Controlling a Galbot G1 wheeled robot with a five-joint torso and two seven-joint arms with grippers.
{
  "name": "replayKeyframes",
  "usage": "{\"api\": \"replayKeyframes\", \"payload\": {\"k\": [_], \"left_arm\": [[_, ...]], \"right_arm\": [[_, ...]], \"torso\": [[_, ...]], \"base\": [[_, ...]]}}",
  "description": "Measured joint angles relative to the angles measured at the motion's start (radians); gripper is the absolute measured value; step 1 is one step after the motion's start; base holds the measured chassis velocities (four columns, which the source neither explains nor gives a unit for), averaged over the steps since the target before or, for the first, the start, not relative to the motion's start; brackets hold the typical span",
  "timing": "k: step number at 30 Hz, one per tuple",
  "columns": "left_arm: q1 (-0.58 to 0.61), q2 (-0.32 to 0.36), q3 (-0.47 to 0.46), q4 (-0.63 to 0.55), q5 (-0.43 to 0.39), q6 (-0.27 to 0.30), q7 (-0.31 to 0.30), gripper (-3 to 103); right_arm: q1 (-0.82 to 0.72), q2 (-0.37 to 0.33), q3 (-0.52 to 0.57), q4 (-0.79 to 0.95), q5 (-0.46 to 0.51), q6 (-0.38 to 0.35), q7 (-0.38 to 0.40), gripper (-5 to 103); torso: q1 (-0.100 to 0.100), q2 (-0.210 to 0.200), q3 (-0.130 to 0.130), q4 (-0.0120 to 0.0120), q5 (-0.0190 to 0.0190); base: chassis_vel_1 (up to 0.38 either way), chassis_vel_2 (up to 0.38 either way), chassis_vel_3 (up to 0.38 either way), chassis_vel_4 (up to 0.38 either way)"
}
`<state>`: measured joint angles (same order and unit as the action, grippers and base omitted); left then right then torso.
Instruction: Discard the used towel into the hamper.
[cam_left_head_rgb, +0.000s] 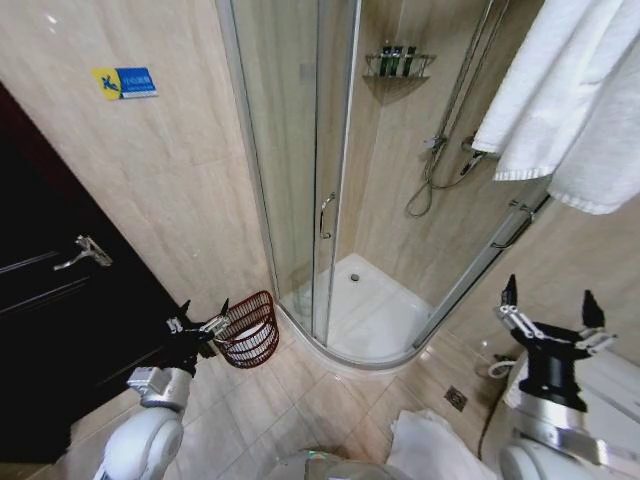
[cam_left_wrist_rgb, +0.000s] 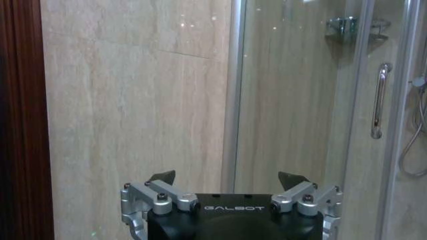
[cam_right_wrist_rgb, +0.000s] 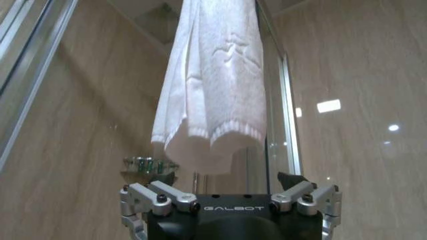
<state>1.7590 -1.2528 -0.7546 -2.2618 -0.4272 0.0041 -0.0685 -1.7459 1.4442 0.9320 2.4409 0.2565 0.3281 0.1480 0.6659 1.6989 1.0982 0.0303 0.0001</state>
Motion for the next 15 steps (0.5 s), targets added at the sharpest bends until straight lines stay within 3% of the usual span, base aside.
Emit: {"api": "replayKeyframes", "payload": {"k": [8,10,11,13,15], "left_arm": [[0.000,0.000,0.000,0.000,0.000,0.000,0.000,100],[0.000,0.000,0.000,0.000,0.000,0.000,0.000,100],[0.000,0.000,0.000,0.000,0.000,0.000,0.000,100],[0.000,0.000,0.000,0.000,0.000,0.000,0.000,100],[0.000,0.000,0.000,0.000,0.000,0.000,0.000,100]], "right_arm": [[0.045,-0.125,0.073,0.059,0.095,-0.105,0.036,100],[0.078,-0.191,0.110,0.059,0.145,-0.140,0.047,100],[0.078,-0.191,0.110,0.059,0.145,-0.140,0.047,100],[0.143,-0.276,0.164,0.062,0.204,-0.178,0.070,100],[0.159,-0.295,0.173,0.062,0.216,-0.182,0.073,100]], "torso": [[0.000,0.000,0.000,0.0000,0.0000],[0.000,0.000,0.000,-0.0001,0.0002],[0.000,0.000,0.000,-0.0001,0.0002],[0.000,0.000,0.000,0.0002,0.0002],[0.000,0.000,0.000,0.0000,0.0003]], "base": [[0.000,0.000,0.000,0.000],[0.000,0.000,0.000,0.000],[0.000,0.000,0.000,0.000],[0.000,0.000,0.000,0.000],[0.000,0.000,0.000,0.000]]}}
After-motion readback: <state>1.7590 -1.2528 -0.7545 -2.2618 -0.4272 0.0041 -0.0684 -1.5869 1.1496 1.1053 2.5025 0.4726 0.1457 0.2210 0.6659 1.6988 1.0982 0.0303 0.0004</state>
